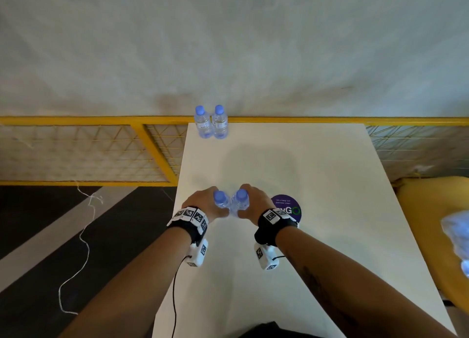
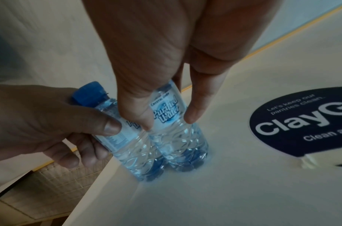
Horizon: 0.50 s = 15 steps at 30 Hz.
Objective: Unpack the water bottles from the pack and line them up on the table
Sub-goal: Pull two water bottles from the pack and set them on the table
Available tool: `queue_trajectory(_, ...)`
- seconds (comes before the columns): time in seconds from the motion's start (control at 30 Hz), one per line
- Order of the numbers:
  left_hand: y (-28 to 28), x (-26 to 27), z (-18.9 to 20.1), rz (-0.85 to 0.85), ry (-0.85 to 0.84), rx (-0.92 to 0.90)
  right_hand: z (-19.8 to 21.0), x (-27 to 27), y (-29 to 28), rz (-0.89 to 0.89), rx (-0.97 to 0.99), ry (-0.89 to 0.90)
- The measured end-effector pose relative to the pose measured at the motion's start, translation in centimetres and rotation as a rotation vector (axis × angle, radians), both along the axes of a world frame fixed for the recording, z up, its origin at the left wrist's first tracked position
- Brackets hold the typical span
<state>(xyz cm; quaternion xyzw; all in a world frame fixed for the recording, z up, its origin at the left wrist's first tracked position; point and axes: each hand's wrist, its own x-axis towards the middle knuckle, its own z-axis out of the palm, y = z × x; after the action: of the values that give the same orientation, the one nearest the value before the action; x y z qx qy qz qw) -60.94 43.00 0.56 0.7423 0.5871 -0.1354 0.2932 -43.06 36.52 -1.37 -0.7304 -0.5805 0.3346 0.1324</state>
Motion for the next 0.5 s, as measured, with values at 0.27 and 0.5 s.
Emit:
queue_trajectory(0.27, -0.5, -0.1, 1.0, -0.024, -0.021, 0.014, -0.8, -0.1, -0.4, -0.006, -0.018, -0.017)
queue_trajectory(0.5, -5.6, -1.3, 4.2, 0.204, 0.077, 0.069, 0.4, 5.7, -6.6, -0.146, -0.037, 0.093)
